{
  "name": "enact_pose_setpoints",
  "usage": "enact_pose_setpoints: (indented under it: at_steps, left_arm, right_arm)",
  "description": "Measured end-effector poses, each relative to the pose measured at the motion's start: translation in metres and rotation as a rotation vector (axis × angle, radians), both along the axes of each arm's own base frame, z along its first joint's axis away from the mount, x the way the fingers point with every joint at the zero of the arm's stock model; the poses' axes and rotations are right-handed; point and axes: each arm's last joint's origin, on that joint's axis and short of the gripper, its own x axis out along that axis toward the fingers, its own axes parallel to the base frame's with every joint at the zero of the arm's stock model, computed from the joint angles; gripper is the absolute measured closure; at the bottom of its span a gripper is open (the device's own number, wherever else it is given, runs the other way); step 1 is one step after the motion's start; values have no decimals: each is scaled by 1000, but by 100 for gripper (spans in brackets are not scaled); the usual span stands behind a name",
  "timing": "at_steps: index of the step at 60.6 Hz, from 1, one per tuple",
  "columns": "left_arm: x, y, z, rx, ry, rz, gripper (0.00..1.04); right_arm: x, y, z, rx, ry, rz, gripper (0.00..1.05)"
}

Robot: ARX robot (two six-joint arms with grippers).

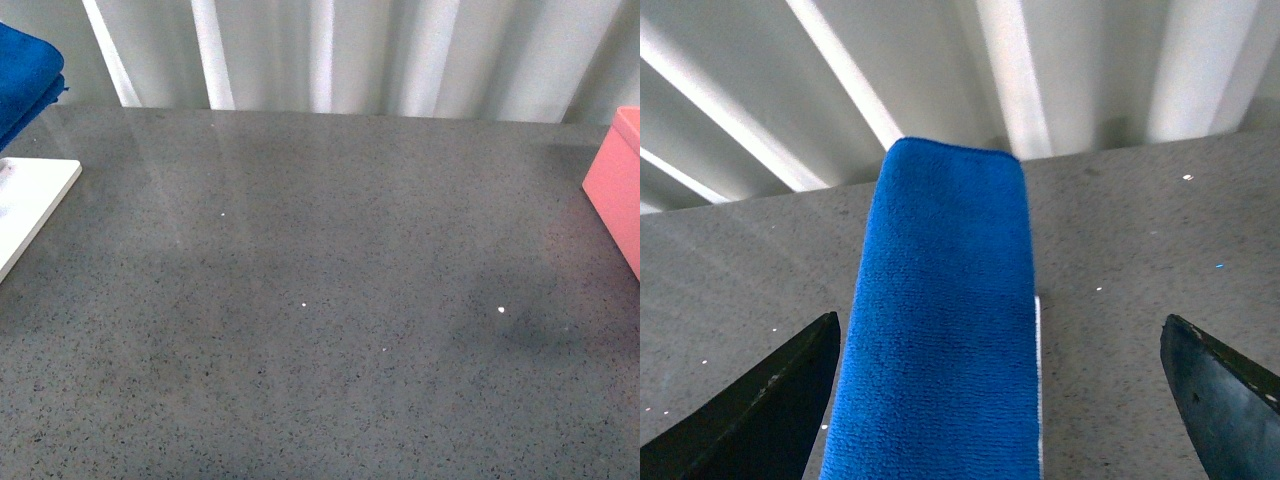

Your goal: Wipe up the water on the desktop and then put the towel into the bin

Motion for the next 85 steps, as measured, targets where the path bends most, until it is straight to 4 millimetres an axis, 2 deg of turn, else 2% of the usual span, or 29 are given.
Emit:
enact_pose_setpoints:
  at_steps: [18,41,60,78,81,85]
  left_arm:
    - [32,18,-32,55,145,92,7]
    - [47,32,-67,20,218,124,7]
    - [49,35,-70,-3,168,117,8]
    - [45,34,-75,26,198,113,55]
    - [44,34,-76,31,205,109,68]
    - [43,33,-77,30,208,101,78]
  right_arm:
    - [0,0,0,0,0,0,7]
    - [0,0,0,0,0,0,7]
    - [0,0,0,0,0,0,7]
    - [0,0,0,0,0,0,7]
    - [0,0,0,0,0,0,7]
    - [0,0,0,0,0,0,7]
